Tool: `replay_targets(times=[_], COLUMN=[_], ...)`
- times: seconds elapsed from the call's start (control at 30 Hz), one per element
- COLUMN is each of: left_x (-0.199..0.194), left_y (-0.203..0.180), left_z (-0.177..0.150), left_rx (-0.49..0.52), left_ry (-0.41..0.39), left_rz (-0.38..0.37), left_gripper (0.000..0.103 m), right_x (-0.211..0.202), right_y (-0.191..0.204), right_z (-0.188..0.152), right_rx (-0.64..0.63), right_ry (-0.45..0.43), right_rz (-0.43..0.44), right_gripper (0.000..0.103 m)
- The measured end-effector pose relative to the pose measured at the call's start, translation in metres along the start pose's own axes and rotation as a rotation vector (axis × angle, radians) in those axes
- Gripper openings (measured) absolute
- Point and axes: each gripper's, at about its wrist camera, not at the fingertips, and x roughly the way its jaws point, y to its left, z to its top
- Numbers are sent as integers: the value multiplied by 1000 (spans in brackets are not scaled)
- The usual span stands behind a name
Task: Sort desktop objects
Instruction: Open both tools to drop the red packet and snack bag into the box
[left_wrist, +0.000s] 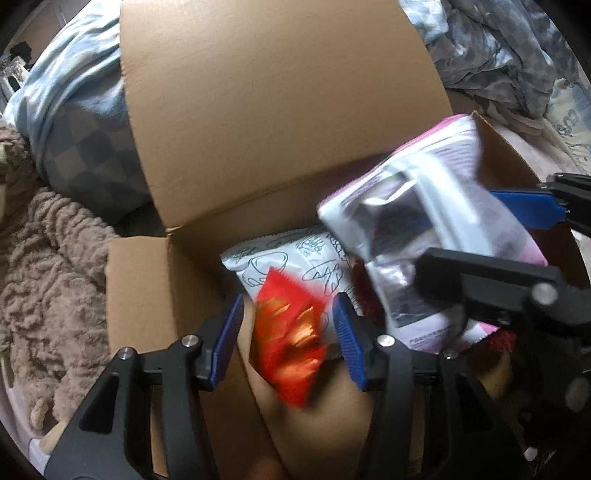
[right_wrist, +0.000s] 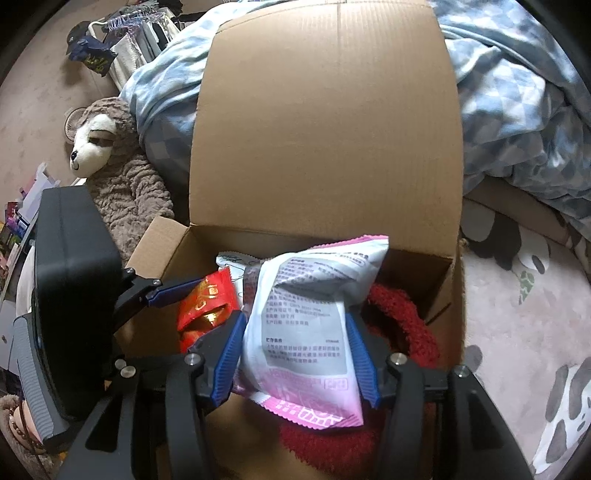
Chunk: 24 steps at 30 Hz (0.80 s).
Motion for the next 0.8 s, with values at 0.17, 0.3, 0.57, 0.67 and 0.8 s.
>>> replay_targets(times=[0.17, 0.3, 0.57, 0.67, 0.8], left_x=[-3, -15, -53, -65, -80], left_y=[-4, -1, 2, 3, -17], left_z=[-7, -14, -25, -30, -31], left_rx=[34, 2, -22, -22, -14], left_ry=[45, 41, -8, -13, -15], left_rz=[41, -4, 37, 46, 72], left_gripper=[59, 65, 103, 103, 103], right_x=[-19, -42, -73, -82, -94], right_y=[7, 11, 15, 18, 19], right_z=[-2, -4, -15, -22, -32], right_rx=[-13, -27, -20, -24, -22], right_ry=[-14, -41, -61, -70, -69], right_rz=[-38, -69, -91, -97, -93], right_gripper=[61, 73, 77, 77, 78])
